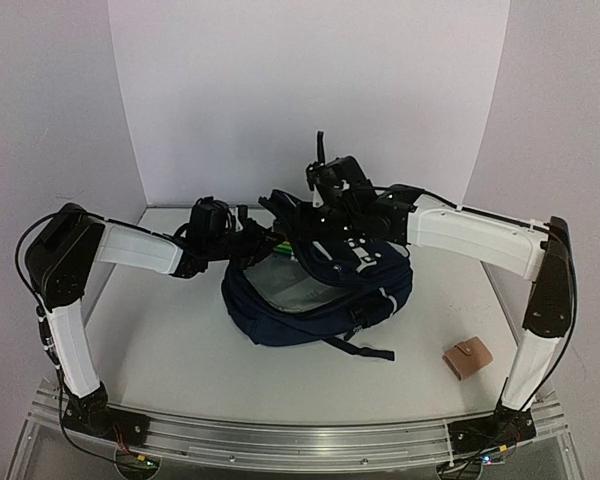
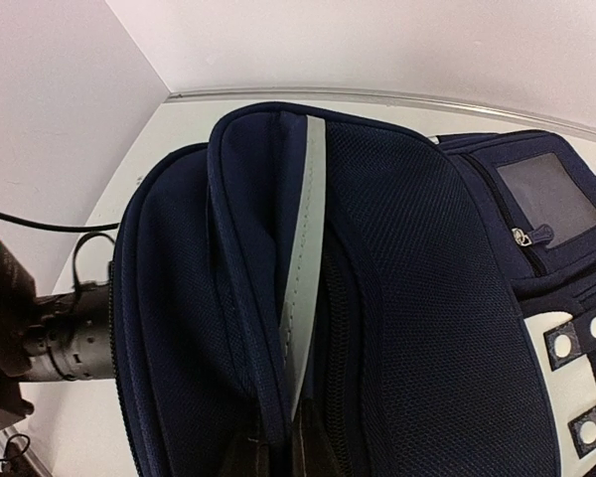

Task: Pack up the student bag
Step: Place the stationery in the student bag.

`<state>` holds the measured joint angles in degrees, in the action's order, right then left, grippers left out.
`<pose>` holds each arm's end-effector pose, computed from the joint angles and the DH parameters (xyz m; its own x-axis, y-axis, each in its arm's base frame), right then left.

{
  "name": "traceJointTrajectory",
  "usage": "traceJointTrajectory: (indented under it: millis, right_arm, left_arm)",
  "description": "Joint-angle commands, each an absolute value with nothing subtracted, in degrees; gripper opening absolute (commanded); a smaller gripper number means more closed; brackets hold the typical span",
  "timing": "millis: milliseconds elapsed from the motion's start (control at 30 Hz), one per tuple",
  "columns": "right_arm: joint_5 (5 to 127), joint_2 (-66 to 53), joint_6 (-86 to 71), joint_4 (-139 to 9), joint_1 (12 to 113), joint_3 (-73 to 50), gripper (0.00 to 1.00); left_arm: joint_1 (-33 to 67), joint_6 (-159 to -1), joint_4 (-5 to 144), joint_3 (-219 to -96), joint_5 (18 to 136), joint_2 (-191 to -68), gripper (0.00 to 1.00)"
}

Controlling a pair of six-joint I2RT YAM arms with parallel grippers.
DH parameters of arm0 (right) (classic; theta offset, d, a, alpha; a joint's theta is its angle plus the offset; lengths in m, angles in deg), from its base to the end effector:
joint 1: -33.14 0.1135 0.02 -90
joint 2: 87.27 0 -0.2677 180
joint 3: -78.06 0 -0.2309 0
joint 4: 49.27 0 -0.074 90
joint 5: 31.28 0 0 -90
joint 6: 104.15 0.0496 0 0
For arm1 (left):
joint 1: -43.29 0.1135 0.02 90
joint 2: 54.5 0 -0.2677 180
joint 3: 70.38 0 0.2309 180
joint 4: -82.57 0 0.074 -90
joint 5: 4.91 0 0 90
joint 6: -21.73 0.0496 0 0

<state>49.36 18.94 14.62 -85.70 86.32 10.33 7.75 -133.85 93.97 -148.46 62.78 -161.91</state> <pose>0.2644 0.3397 0.3328 -0.6053 -0.0161 -0.7959 -0.4728 0.8116 0.3432 0.3271 -0.2568 0.2189 -0.8608 -0.4203 -0.2869 0.1157 0.3874 -0.9146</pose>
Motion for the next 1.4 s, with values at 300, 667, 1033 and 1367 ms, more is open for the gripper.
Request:
traceJointTrajectory:
  millis: [300, 667, 1033, 1367]
  right_arm:
    - [50.44, 12.04, 16.26, -75.49, 88.35, 9.34, 0.00]
    - [49.32, 10.82, 15.68, -75.49, 88.34, 7.76, 0.00]
    - [49.32, 10.90, 15.61, -75.49, 88.38, 7.97, 0.00]
    - [48.87, 9.69, 15.90, -75.49, 88.35, 6.93, 0.00]
  left_arm:
    - [3.81, -128.13, 95.73, -162.02, 69.75, -172.19, 0.27]
    - [3.64, -117.34, 76.41, -159.12, 78.02, -163.02, 0.74]
    - [1.47, -116.12, 70.84, -160.41, 76.93, -163.90, 0.57]
    - [-0.47, -117.15, 75.80, -164.87, 73.22, -169.59, 0.30]
